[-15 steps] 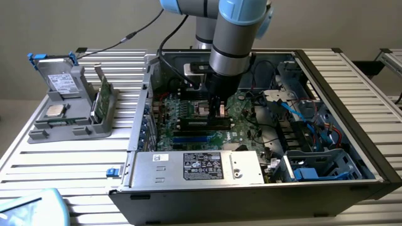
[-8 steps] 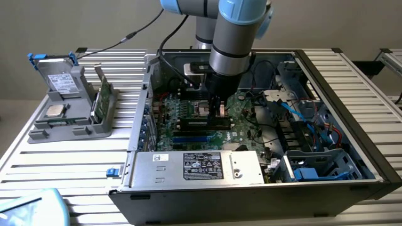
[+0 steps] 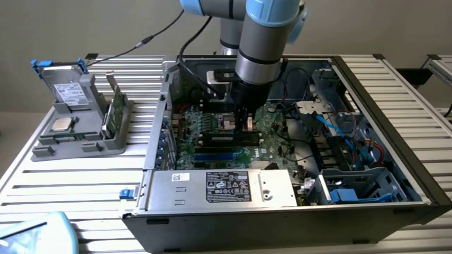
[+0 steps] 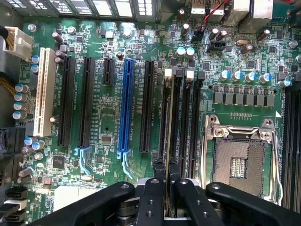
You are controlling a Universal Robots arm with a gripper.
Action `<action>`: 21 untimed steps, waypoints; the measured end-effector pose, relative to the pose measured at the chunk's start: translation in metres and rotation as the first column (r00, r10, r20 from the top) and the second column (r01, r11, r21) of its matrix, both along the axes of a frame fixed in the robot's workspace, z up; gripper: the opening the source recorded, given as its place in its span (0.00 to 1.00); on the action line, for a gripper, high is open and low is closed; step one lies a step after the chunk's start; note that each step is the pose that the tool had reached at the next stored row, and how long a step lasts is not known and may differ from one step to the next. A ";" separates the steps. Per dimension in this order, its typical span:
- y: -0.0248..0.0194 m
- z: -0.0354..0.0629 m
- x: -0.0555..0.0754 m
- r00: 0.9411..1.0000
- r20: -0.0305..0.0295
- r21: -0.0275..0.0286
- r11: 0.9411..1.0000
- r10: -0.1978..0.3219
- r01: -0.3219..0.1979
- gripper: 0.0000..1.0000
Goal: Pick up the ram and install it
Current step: 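Insert the ram into the slot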
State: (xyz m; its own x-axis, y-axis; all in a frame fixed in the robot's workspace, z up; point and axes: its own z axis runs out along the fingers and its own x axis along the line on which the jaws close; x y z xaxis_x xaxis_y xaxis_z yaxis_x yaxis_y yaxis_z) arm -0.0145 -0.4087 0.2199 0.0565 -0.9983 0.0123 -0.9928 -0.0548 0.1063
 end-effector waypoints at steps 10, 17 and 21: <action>0.0004 0.0028 0.000 1.000 0.000 -0.007 1.000 0.000 0.000 0.14; 0.0004 0.0053 0.000 1.000 0.000 -0.015 1.000 0.000 0.000 0.14; 0.0004 0.0053 0.000 1.000 0.000 -0.020 1.000 0.000 0.000 0.14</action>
